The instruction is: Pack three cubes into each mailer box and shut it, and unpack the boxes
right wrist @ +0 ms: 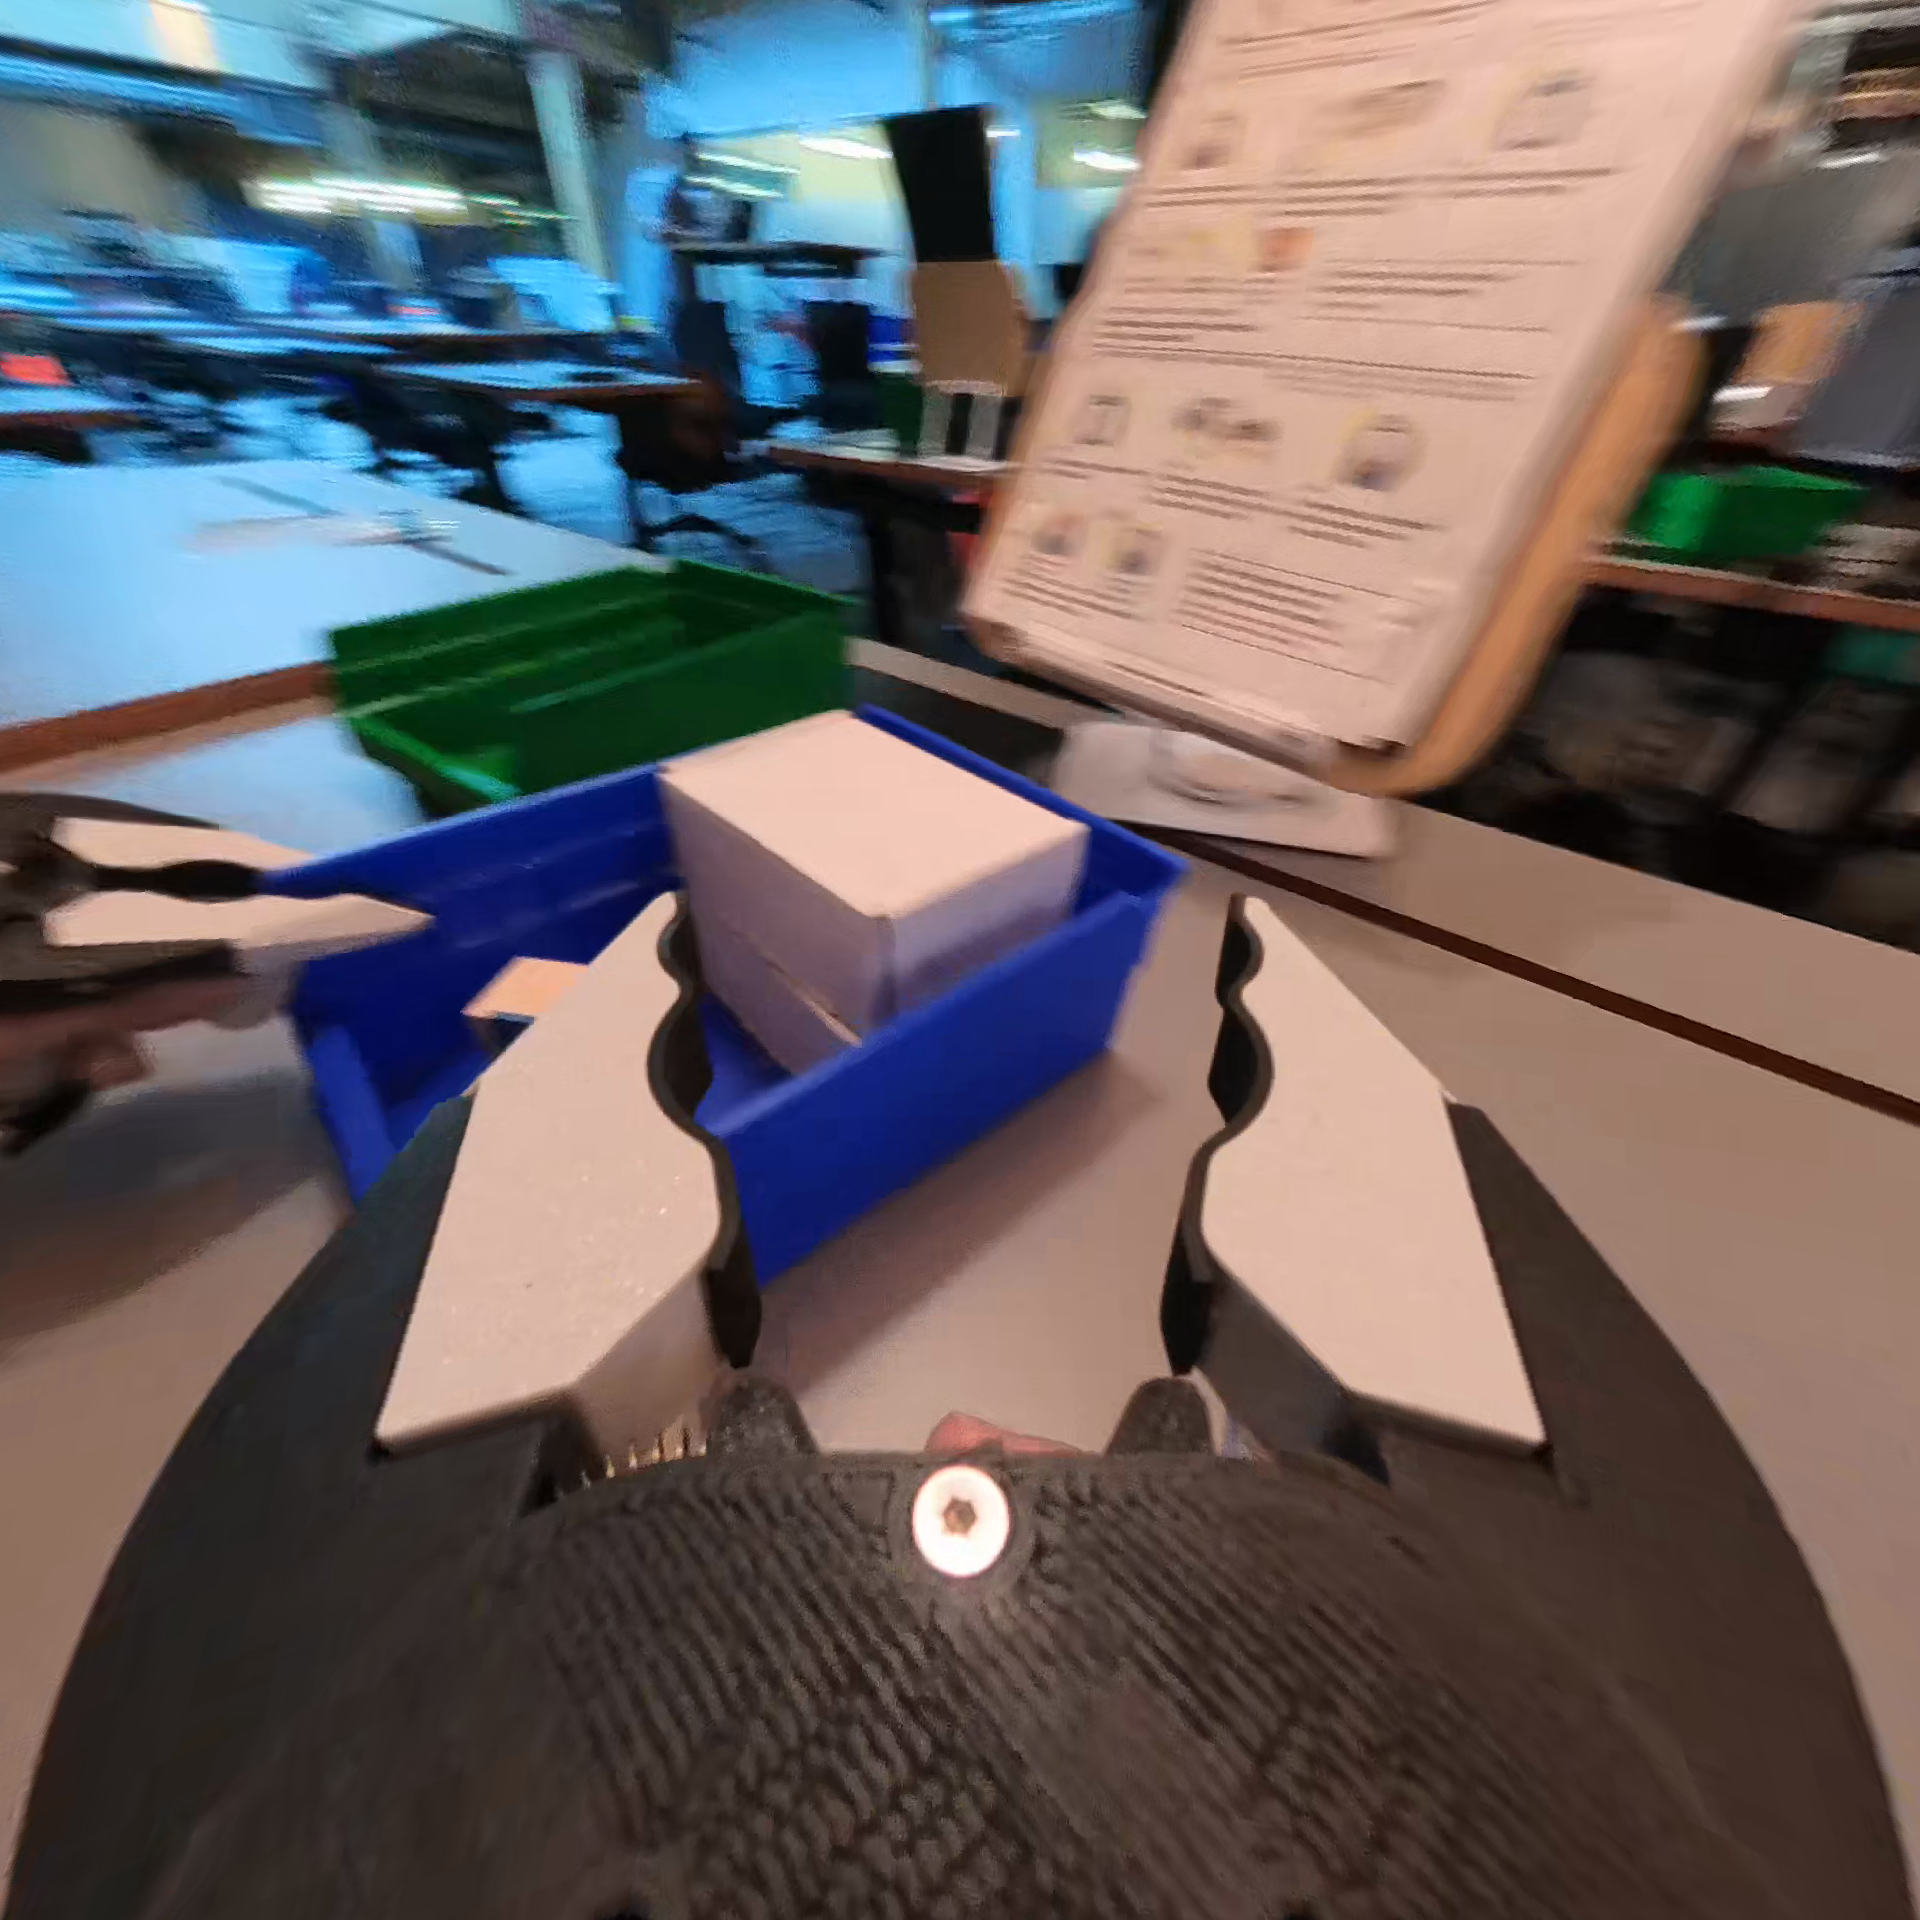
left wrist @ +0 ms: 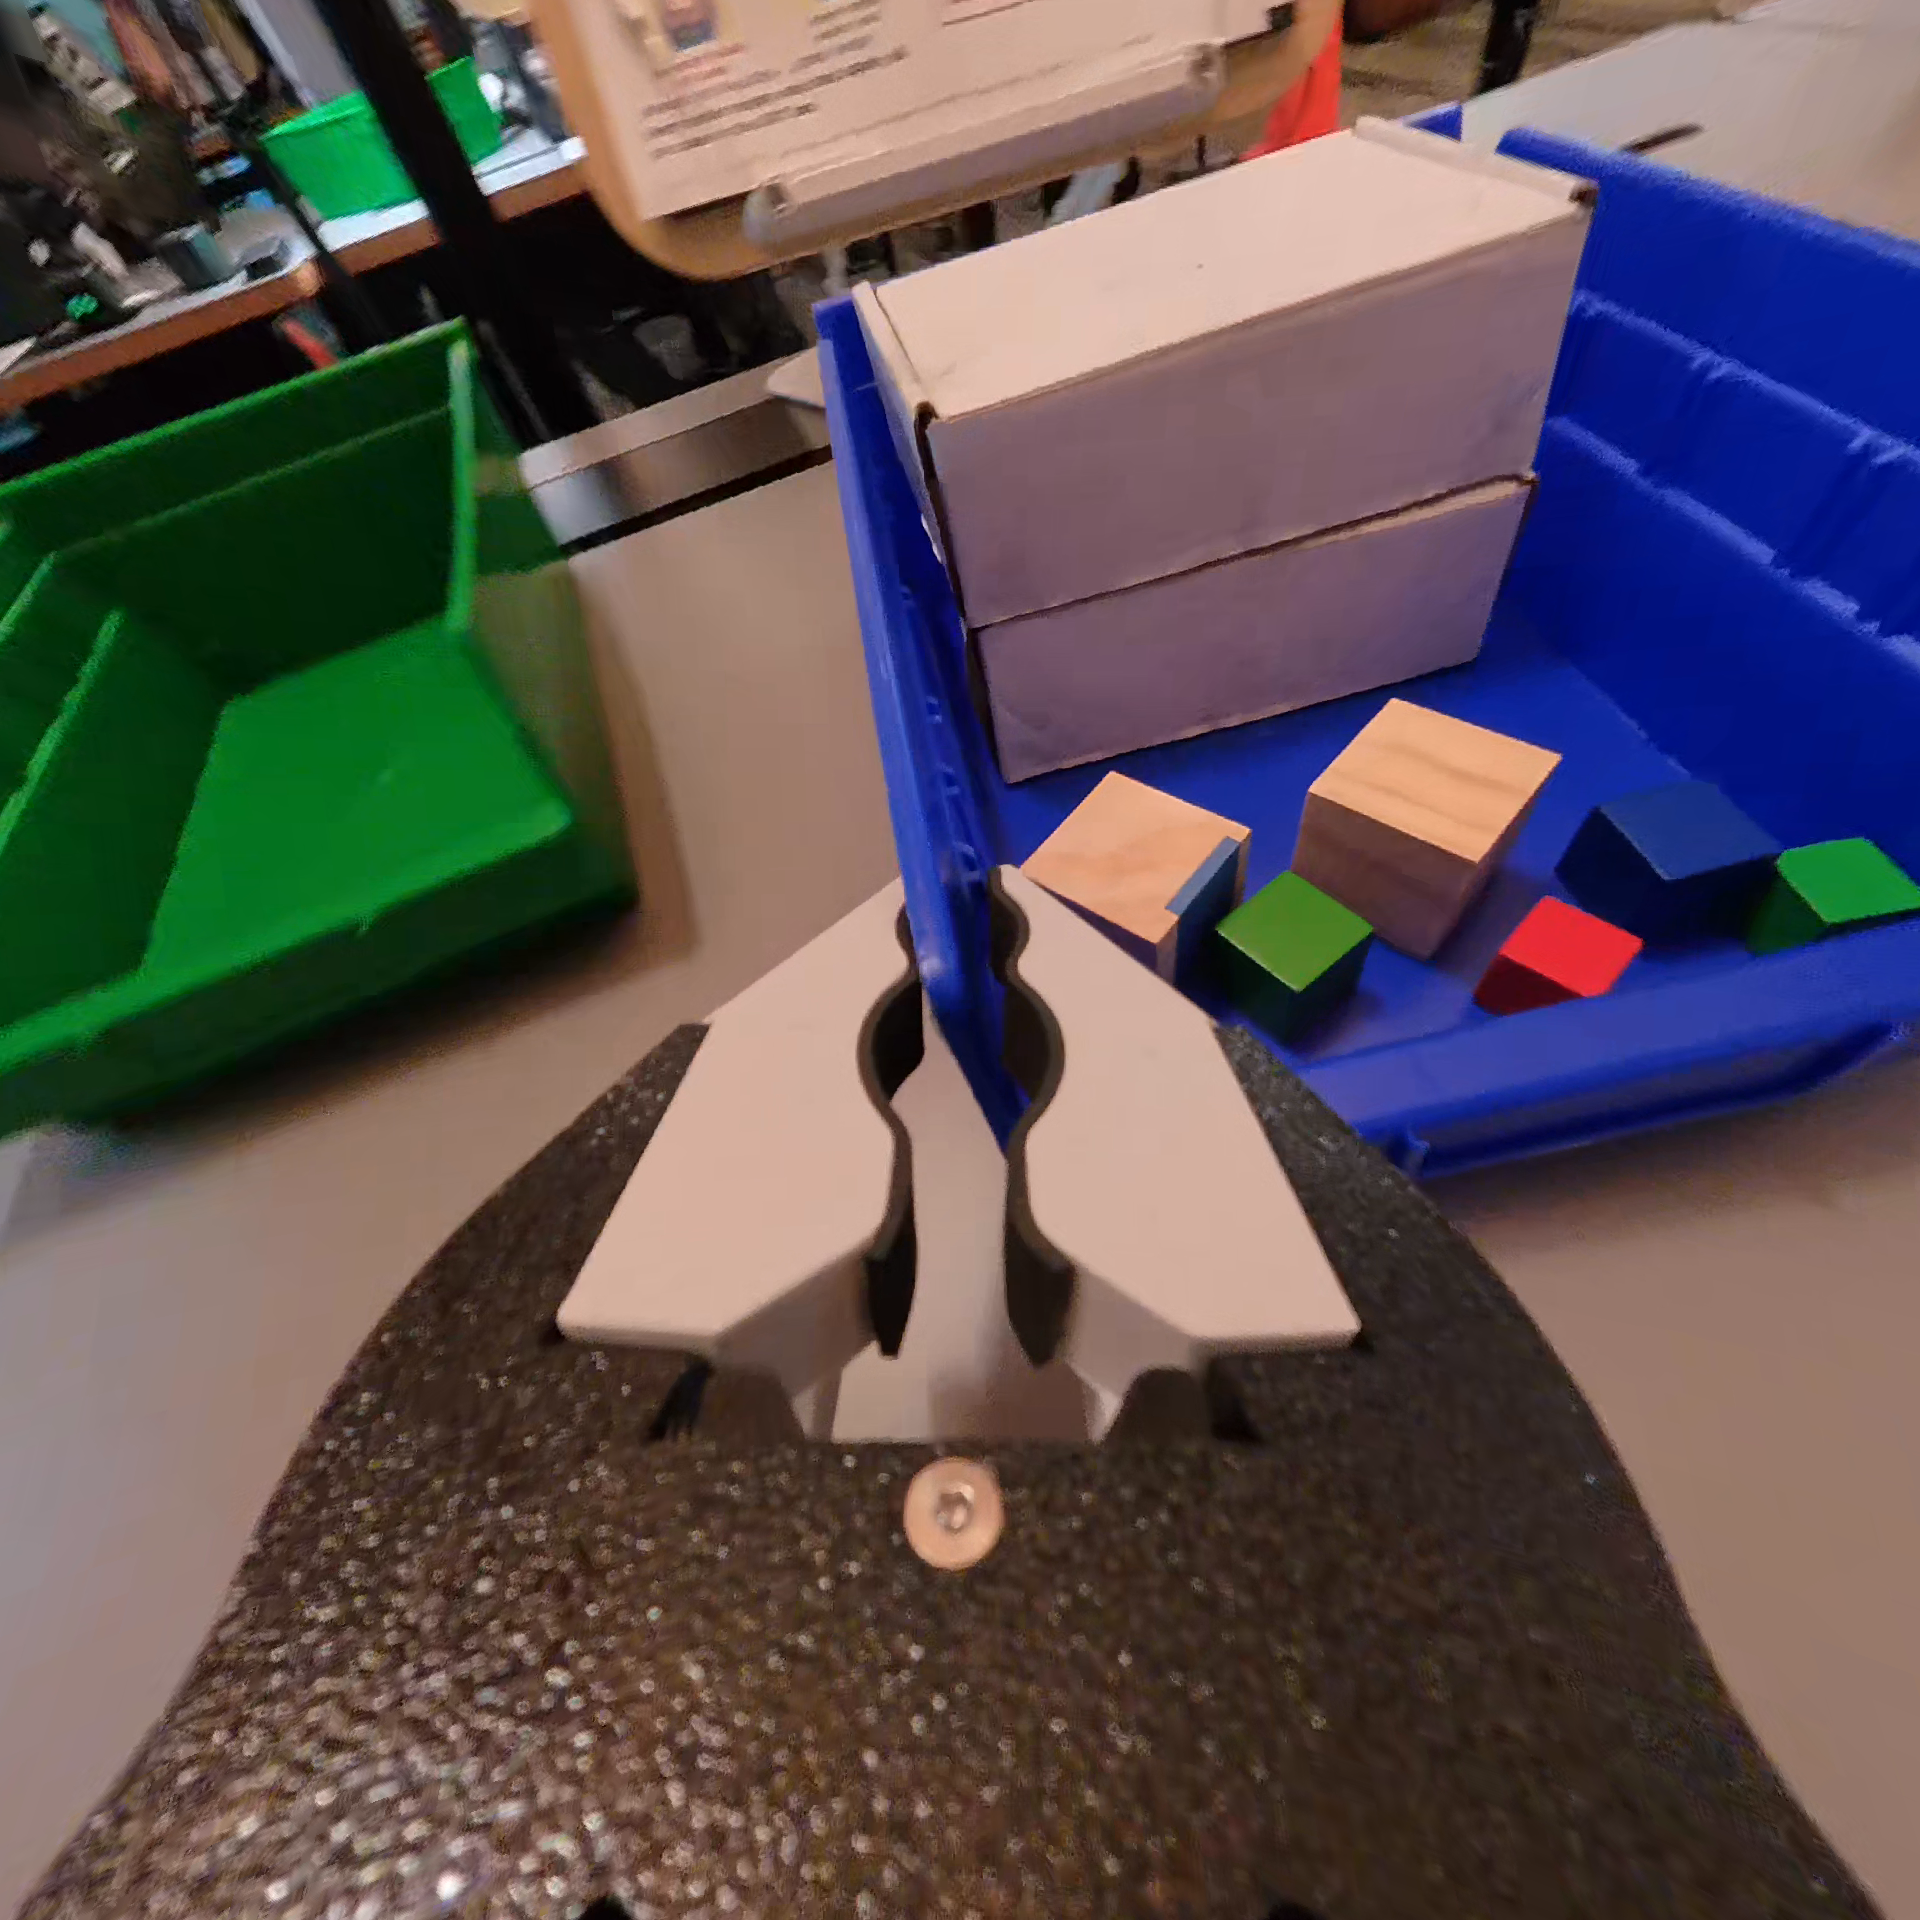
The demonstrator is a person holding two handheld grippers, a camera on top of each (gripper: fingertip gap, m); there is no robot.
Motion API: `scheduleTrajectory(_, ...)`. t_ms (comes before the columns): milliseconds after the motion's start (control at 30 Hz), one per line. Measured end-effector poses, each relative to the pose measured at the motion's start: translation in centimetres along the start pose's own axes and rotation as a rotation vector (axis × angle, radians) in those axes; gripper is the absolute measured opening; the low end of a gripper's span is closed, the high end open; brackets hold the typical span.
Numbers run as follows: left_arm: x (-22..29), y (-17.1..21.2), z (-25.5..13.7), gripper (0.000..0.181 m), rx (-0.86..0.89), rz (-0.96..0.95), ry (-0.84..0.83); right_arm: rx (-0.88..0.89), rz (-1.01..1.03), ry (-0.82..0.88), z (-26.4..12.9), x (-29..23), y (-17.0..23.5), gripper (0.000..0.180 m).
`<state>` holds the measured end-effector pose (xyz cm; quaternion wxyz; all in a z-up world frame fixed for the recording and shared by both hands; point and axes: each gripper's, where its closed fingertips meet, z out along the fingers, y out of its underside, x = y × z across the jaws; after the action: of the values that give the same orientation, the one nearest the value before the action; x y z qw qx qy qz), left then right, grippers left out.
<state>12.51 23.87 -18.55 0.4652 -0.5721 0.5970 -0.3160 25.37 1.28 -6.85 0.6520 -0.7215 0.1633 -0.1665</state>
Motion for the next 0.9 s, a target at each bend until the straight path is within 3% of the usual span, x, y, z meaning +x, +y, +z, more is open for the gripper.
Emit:
scheduleTrajectory(67,-1.6,1.1,-2.0,0.004,0.007,-0.057,-0.033,-0.009,-0.001,-0.093,4.0,-3.8,-1.5,0.098)
scheduleTrajectory(267,-2.9,2.5,-4.8,0.004,0.033,-0.100,-0.067,-0.067,0.056,-0.163,19.6,-10.5,-8.2,0.103)
scheduleTrajectory(367,-2.9,2.4,-4.8,0.004,0.060,-0.125,-0.071,-0.247,0.114,-0.165,28.2,-12.5,-7.3,0.106)
scheduleTrajectory(467,-2.8,2.4,-4.8,0.006,0.072,-0.112,-0.064,-0.485,0.147,-0.082,34.4,-12.3,-3.3,0.103)
scheduleTrajectory(567,-2.8,2.5,-4.9,0.004,0.089,-0.127,-0.058,-0.614,0.140,0.015,38.3,-11.3,-0.2,0.101)
scheduleTrajectory(800,-3.2,2.5,-4.6,0.005,0.104,-0.104,-0.050,-0.778,0.114,0.045,43.5,-13.2,5.1,0.088)
scheduleTrajectory(833,-3.3,2.5,-4.6,0.005,0.104,-0.097,-0.052,-0.804,0.134,0.048,44.0,-13.5,5.9,0.084)
scheduleTrajectory(900,-3.4,2.6,-4.6,0.004,0.104,-0.087,-0.051,-0.886,0.143,0.057,44.5,-13.9,7.6,0.058)
